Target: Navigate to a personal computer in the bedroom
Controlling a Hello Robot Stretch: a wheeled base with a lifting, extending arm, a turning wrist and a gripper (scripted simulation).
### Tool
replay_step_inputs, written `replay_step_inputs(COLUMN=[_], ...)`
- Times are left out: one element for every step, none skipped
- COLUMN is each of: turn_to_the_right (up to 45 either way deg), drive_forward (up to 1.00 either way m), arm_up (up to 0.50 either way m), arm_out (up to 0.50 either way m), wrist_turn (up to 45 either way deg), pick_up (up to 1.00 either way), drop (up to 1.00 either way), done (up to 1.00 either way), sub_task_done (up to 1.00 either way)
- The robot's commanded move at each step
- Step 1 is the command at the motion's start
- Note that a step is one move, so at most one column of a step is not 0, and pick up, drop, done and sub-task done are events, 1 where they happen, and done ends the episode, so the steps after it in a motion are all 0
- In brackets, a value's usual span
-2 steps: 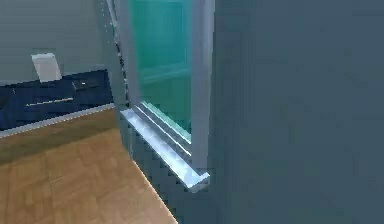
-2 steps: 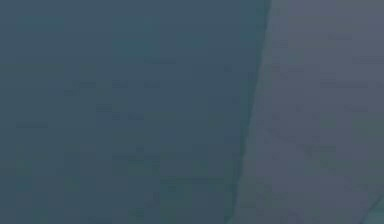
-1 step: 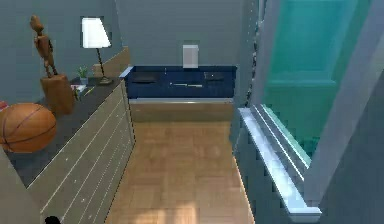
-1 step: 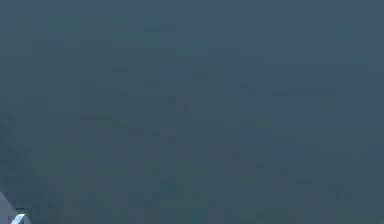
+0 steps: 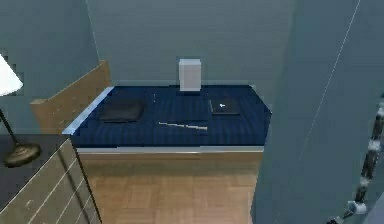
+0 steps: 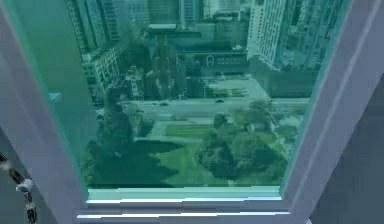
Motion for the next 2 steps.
replay_step_inputs(turn_to_the_right=[0.0,18.0], drive_forward=[0.95,0.0], arm_up=[0.0,0.0], arm_out=[0.0,0.0], wrist_turn=[0.0,0.0], pick_up=[0.0,0.0], drop=[0.0,0.0], done=[0.0,0.0], sub_task_done=[0.0,0.0])
